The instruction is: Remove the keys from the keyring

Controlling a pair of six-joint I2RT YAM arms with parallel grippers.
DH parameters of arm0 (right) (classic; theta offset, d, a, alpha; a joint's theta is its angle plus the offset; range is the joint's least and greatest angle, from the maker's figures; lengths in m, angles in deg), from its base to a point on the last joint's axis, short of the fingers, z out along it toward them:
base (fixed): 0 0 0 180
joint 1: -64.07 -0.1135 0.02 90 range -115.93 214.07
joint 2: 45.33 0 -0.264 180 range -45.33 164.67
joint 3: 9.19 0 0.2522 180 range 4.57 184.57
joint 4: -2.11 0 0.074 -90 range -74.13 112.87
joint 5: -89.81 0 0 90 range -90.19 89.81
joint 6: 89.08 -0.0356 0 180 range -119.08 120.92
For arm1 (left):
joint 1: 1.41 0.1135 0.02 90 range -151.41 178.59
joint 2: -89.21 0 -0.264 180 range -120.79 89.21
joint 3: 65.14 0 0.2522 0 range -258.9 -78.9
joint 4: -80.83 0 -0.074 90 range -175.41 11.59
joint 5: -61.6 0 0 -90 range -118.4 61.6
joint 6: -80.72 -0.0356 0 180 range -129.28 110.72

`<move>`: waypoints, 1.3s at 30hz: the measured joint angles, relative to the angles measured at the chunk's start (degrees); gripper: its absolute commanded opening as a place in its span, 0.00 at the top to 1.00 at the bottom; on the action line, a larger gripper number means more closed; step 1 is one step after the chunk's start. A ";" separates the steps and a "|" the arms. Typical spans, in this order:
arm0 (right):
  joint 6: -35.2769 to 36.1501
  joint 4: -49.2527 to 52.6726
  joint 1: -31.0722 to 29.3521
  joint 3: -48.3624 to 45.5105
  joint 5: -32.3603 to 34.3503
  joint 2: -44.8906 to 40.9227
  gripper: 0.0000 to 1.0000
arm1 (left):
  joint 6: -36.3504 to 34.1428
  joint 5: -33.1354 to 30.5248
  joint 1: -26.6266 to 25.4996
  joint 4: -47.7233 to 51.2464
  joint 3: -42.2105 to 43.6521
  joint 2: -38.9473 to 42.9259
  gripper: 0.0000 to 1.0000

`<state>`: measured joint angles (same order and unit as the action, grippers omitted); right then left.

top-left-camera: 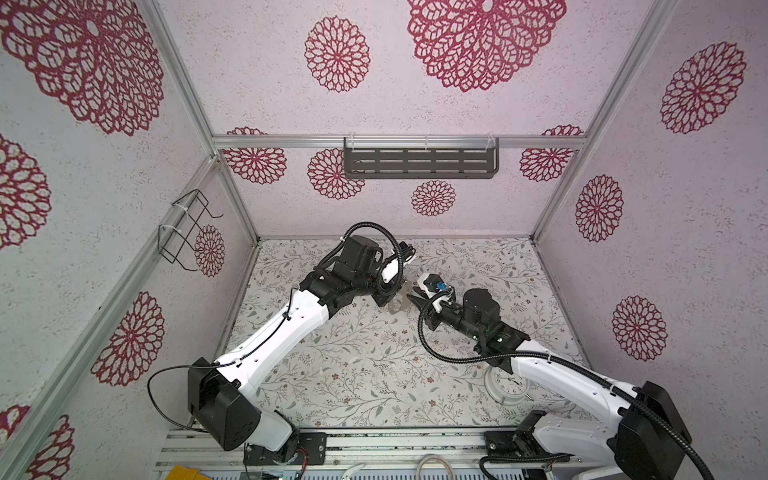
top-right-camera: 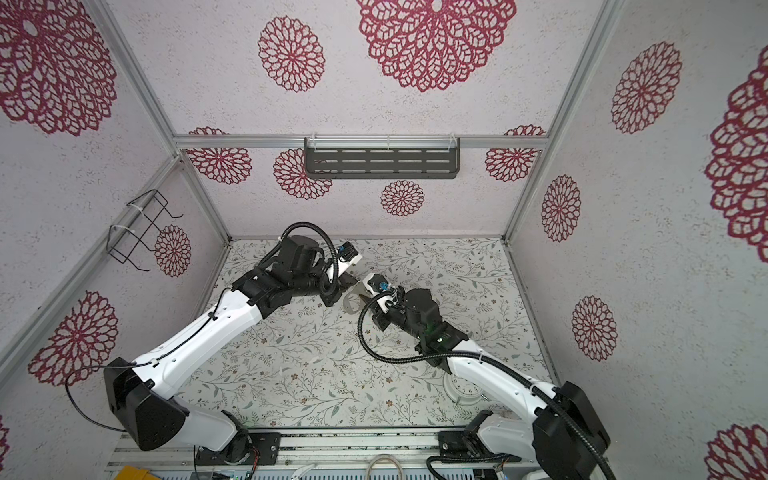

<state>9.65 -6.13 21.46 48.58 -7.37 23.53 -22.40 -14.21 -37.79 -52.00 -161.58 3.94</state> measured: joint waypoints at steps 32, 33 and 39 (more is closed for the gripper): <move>-1.36 -1.95 -0.22 3.04 4.57 3.45 0.83 | 1.22 -0.83 -0.90 0.11 -0.92 -0.72 1.00; -1.36 -1.92 -0.22 3.04 4.63 3.45 0.83 | 1.25 -0.83 -0.90 0.20 -0.94 -0.74 1.00; -1.38 -2.01 -0.26 3.04 5.49 3.45 0.79 | 1.27 -0.83 -0.96 0.42 -0.96 -1.09 1.00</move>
<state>8.27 -8.14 21.20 51.62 -1.89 26.99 -21.13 -15.04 -38.75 -51.58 -162.54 2.85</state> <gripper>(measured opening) 0.191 0.062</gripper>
